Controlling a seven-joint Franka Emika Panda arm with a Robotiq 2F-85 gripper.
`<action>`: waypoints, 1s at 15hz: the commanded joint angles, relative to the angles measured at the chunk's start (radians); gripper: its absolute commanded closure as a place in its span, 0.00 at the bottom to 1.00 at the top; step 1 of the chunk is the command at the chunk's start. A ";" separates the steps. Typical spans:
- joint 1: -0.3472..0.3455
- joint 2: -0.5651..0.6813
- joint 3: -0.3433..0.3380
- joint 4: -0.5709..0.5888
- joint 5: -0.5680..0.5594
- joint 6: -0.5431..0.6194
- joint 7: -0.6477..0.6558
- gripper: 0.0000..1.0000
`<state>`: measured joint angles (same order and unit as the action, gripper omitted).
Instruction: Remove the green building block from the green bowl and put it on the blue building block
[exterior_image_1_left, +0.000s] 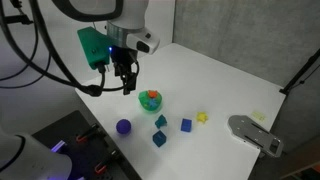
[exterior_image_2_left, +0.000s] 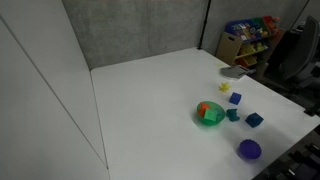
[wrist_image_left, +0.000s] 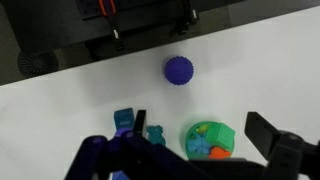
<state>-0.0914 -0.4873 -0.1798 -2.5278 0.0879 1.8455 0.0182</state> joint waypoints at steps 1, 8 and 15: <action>-0.020 0.002 0.018 0.001 0.008 -0.002 -0.008 0.00; -0.008 0.029 0.051 0.016 0.003 0.044 0.019 0.00; 0.020 0.116 0.142 0.051 0.000 0.155 0.089 0.00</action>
<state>-0.0846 -0.4243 -0.0685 -2.5172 0.0879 1.9703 0.0594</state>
